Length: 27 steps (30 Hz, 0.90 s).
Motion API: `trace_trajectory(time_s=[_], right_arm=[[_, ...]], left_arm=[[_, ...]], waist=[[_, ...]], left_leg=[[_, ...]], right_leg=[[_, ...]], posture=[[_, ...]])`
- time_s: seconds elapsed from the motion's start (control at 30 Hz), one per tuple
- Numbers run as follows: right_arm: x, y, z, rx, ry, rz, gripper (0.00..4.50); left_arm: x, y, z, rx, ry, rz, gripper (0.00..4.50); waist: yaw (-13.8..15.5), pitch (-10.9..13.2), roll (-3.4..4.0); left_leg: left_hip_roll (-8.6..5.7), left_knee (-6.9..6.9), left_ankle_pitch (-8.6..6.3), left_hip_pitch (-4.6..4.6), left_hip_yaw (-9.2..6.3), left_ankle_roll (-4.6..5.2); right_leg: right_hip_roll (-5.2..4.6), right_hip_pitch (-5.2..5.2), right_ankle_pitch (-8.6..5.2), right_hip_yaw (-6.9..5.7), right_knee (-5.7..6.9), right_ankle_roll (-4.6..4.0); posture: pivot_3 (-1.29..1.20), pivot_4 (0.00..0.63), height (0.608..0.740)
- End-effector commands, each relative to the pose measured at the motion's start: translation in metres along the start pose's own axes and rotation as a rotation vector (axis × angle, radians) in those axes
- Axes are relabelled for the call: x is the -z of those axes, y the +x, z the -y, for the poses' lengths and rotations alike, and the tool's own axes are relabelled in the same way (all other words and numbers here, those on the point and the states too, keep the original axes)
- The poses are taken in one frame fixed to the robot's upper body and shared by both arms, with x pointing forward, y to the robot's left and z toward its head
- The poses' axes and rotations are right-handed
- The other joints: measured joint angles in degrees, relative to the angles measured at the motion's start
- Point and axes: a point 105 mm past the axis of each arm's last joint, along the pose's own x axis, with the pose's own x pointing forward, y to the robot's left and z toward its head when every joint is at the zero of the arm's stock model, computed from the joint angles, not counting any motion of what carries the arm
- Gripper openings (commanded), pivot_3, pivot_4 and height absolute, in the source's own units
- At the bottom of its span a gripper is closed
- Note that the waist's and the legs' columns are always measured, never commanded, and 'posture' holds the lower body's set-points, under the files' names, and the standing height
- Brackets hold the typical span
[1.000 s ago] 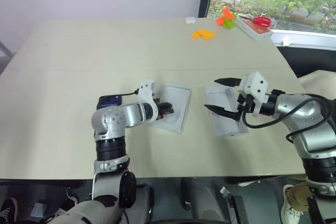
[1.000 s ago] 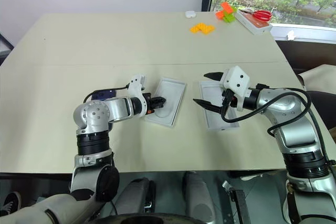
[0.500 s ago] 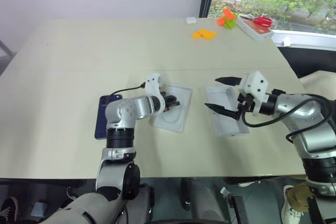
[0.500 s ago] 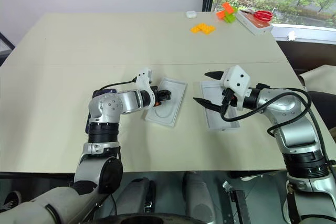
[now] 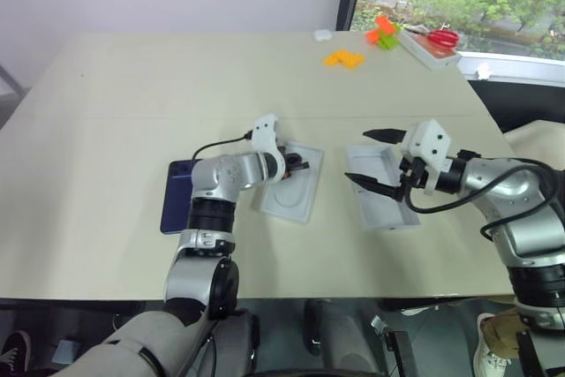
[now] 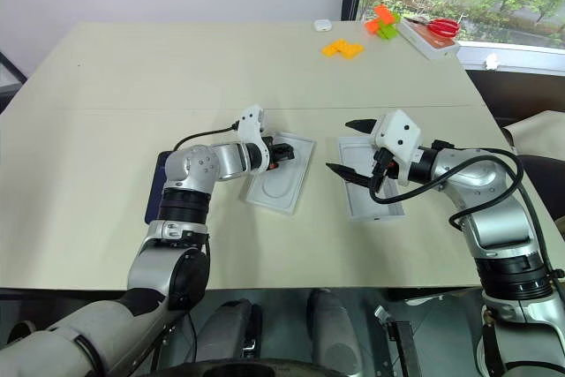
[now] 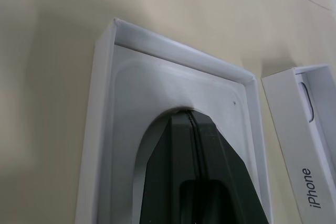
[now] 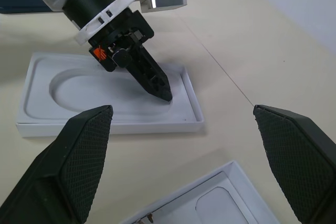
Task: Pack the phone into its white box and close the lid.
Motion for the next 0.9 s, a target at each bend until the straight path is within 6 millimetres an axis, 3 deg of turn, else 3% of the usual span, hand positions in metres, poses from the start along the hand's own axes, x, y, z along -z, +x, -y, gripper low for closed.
trace_trajectory(time_s=[0.03,0.23,0.53,0.9], right_arm=[[-0.010,-0.003,0.007,0.031,-0.040,0.033,4.50],[-0.011,-0.002,0.008,0.036,-0.041,0.036,4.50],[-0.010,-0.003,0.008,0.040,-0.042,0.033,4.50],[-0.010,-0.002,0.010,0.039,-0.045,0.037,4.50]], left_arm=[[-0.009,0.001,0.001,-0.026,0.092,0.039,0.03],[-0.015,0.003,-0.001,-0.038,0.099,0.055,0.03],[-0.010,-0.023,0.028,0.123,0.146,0.022,0.03],[0.012,-0.043,0.011,0.071,0.229,-0.029,0.03]], waist=[[-0.1,0.0,0.00],[-0.2,0.0,-0.01],[-0.3,0.0,-0.01],[-0.2,0.0,0.00]], left_leg=[[-0.01,0.00,0.00,0.04,0.00,0.00],[0.01,-0.03,-0.02,0.50,0.02,0.03],[0.09,-0.08,-0.08,0.46,0.01,0.11],[0.08,-0.08,-0.10,0.48,0.01,0.14]], right_leg=[[0.00,0.03,0.00,0.00,-0.01,0.00],[0.01,0.45,-0.02,0.00,-0.07,0.01],[0.03,0.43,-0.07,0.01,-0.09,0.10],[0.02,0.43,-0.08,0.02,-0.09,0.11]], posture=[[0.00,0.150,0.740],[0.00,0.150,0.740],[0.00,0.150,0.740],[0.00,0.150,0.740]])
